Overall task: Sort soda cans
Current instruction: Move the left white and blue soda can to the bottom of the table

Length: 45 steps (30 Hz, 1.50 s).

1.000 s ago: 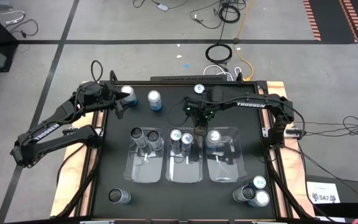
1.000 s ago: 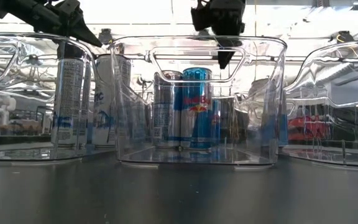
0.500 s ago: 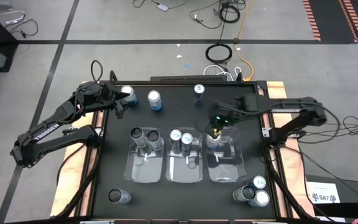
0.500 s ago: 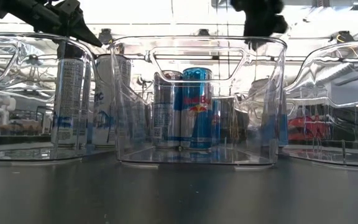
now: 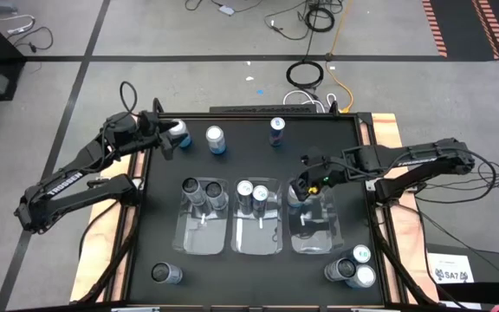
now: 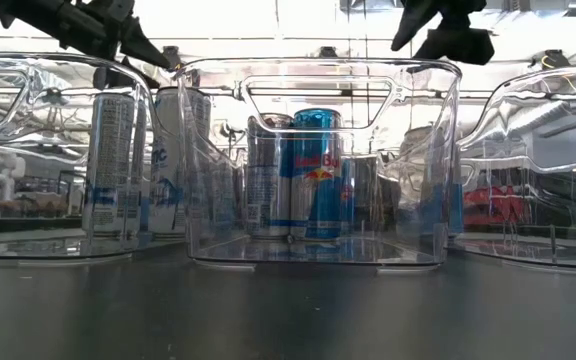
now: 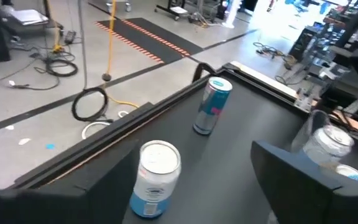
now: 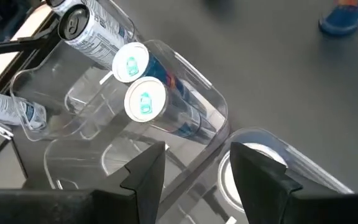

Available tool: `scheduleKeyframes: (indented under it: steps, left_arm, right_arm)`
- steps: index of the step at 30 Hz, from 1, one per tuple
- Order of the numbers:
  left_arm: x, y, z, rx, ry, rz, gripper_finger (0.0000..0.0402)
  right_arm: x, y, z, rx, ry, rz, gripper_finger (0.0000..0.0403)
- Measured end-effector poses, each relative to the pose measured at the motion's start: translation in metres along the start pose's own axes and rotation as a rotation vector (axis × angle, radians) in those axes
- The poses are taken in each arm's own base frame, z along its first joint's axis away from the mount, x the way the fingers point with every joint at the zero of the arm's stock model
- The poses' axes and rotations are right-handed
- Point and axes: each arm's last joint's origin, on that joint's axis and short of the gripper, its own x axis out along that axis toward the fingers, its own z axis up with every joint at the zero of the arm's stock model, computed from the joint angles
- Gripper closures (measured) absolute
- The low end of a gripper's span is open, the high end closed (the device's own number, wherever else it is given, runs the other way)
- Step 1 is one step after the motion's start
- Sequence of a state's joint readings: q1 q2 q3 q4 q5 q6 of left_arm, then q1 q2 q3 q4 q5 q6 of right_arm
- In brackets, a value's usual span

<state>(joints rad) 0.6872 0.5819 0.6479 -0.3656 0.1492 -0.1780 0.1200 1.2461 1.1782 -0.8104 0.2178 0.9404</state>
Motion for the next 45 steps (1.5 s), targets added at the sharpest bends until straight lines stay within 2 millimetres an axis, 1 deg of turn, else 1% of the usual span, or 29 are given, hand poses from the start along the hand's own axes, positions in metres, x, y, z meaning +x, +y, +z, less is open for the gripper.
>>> scheduleKeyframes:
  steps: [4,6,10,13,16,20,23,28,30,32,35,39,41,45]
  left_arm:
    - [0.0,0.002,0.003,0.0,-0.037,0.075,0.0024]
    - [0.0,0.003,0.005,-0.034,-0.074,0.12,0.0008]
    - [-0.001,0.002,0.008,-0.053,-0.101,0.116,0.0014]
    - [0.0,0.002,0.007,-0.119,-0.096,0.098,0.0015]
    - [0.004,0.005,0.008,-0.199,-0.106,0.151,0.0015]
    - [0.015,0.012,0.013,-0.199,-0.06,0.239,0.0016]
    - [0.031,0.022,0.023,-0.216,0.044,0.315,0.0016]
    - [0.059,0.047,0.041,-0.263,0.357,0.472,0.0016]
    - [0.069,0.058,0.049,-0.262,0.455,0.516,0.0016]
    - [0.079,0.069,0.051,-0.26,0.549,0.543,0.0016]
    - [0.094,0.082,0.048,-0.281,0.643,0.561,0.0016]
    - [0.11,0.096,0.03,-0.321,0.798,0.559,0.0016]
    - [0.116,0.098,0.024,-0.328,0.84,0.53,0.0016]
    - [0.125,0.103,0.016,-0.339,0.889,0.529,0.0016]
  right_arm:
    - [0.0,-0.001,0.001,-0.032,-0.046,-0.035,0.0229]
    - [0.0,-0.001,0.002,-0.036,-0.058,-0.044,0.0229]
    - [0.0,-0.001,0.002,-0.054,-0.058,-0.046,0.0229]
    - [0.0,-0.001,0.002,-0.069,-0.059,-0.048,0.0229]
    - [0.0,-0.002,0.002,-0.07,-0.077,-0.063,0.0229]
    - [0.0,-0.002,0.002,-0.071,-0.077,-0.063,0.0229]
    - [0.0,-0.002,0.002,-0.071,-0.077,-0.063,0.0229]
    - [0.0,-0.002,0.002,-0.066,-0.076,-0.062,0.0229]
    - [0.0,-0.002,0.002,-0.065,-0.076,-0.062,0.0229]
    - [0.0,-0.002,0.002,-0.063,-0.076,-0.061,0.0229]
    - [0.0,-0.002,0.002,-0.05,-0.076,-0.06,0.0229]
    - [0.0,-0.002,0.002,-0.045,-0.075,-0.06,0.0229]
    - [0.0,-0.002,0.002,-0.045,-0.074,-0.06,0.0229]
    - [0.0,-0.002,0.002,-0.06,-0.074,-0.06,0.0229]
